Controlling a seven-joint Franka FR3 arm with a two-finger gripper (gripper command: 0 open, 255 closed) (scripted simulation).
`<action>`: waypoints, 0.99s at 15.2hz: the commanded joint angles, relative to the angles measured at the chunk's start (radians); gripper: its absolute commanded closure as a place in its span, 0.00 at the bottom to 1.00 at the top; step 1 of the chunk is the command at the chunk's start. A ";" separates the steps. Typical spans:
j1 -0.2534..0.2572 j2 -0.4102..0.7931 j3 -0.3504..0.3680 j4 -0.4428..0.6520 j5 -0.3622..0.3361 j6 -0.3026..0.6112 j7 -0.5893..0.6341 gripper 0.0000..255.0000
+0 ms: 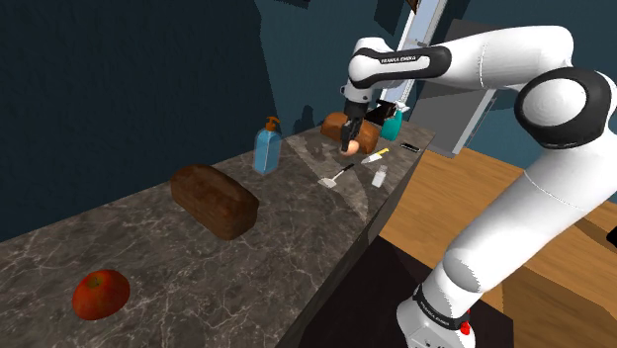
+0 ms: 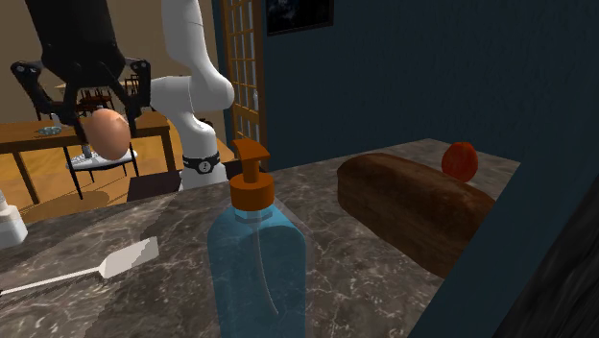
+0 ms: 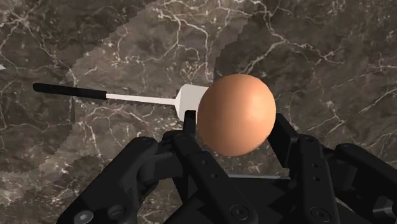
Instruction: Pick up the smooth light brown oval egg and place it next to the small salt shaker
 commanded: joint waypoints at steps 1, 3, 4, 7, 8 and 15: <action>-0.022 0.030 -0.027 0.032 -0.005 0.000 -0.050 1.00; -0.043 0.062 -0.052 0.068 -0.007 -0.003 -0.096 1.00; -0.054 0.080 -0.065 0.089 -0.007 -0.005 -0.119 1.00; -0.086 0.138 -0.099 0.157 -0.003 -0.013 -0.188 1.00; -0.098 0.159 -0.110 0.182 0.000 -0.017 -0.211 1.00; -0.187 0.334 -0.173 0.402 0.036 -0.060 -0.369 1.00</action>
